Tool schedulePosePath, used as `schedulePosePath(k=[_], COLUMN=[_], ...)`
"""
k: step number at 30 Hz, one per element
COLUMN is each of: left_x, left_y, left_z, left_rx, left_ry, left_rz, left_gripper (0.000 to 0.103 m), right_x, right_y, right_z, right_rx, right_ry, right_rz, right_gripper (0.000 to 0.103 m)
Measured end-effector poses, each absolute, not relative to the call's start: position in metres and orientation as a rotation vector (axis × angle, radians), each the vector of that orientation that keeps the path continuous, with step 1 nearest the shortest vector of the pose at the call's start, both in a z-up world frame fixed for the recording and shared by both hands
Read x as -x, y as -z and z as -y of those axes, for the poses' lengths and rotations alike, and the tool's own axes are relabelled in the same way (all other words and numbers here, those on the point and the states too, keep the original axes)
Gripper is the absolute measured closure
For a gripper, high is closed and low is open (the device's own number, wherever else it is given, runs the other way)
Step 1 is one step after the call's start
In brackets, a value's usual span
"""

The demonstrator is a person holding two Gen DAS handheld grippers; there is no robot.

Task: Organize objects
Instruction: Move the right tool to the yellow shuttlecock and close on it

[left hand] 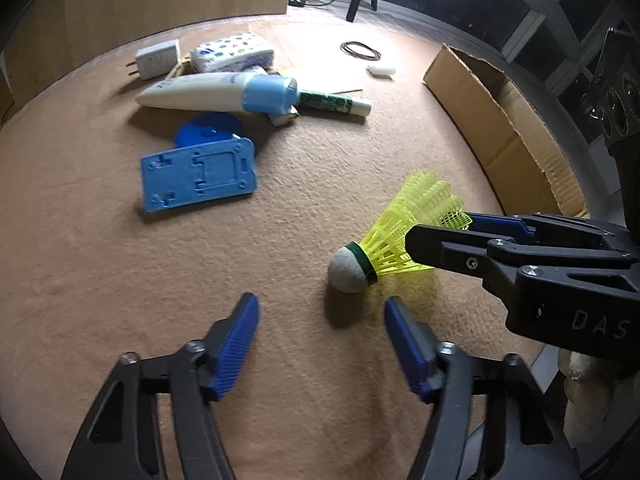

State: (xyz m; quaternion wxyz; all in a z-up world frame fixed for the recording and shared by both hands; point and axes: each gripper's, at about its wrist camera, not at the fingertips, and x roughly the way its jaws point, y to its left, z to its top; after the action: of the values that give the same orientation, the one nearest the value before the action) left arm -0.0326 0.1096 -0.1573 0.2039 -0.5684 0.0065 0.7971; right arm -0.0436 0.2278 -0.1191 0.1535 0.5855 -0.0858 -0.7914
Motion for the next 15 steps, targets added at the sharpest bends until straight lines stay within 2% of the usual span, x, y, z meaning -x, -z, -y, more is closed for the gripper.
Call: schedulePosePath(k=[6, 7, 9, 13, 15], left_x=[0.035, 0.036, 0.037, 0.036, 0.036], left_y=[0.162, 0.162, 0.162, 0.162, 0.161], left_z=[-0.119, -0.120, -0.122, -0.124, -0.122], left_rx=[1.571, 1.571, 1.564, 1.553, 1.552], left_ry=[-2.194, -2.190, -2.174, -2.181, -2.182], left_rz=[0.001, 0.009, 0.030, 0.028, 0.036], left_gripper=[0.058, 0.060, 0.069, 0.070, 0.075], right_x=[0.046, 0.046, 0.047, 0.048, 0.048], right_y=[0.124, 0.124, 0.126, 0.125, 0.122], right_z=[-0.227, -0.226, -0.228, -0.231, -0.231], right_rx=[-1.679, -1.678, -1.676, -1.667, -1.656], right_ry=[2.226, 2.219, 2.194, 2.189, 2.193], right_rz=[0.251, 0.253, 0.281, 0.305, 0.306], right_gripper=[0.075, 0.078, 0.080, 0.086, 0.090])
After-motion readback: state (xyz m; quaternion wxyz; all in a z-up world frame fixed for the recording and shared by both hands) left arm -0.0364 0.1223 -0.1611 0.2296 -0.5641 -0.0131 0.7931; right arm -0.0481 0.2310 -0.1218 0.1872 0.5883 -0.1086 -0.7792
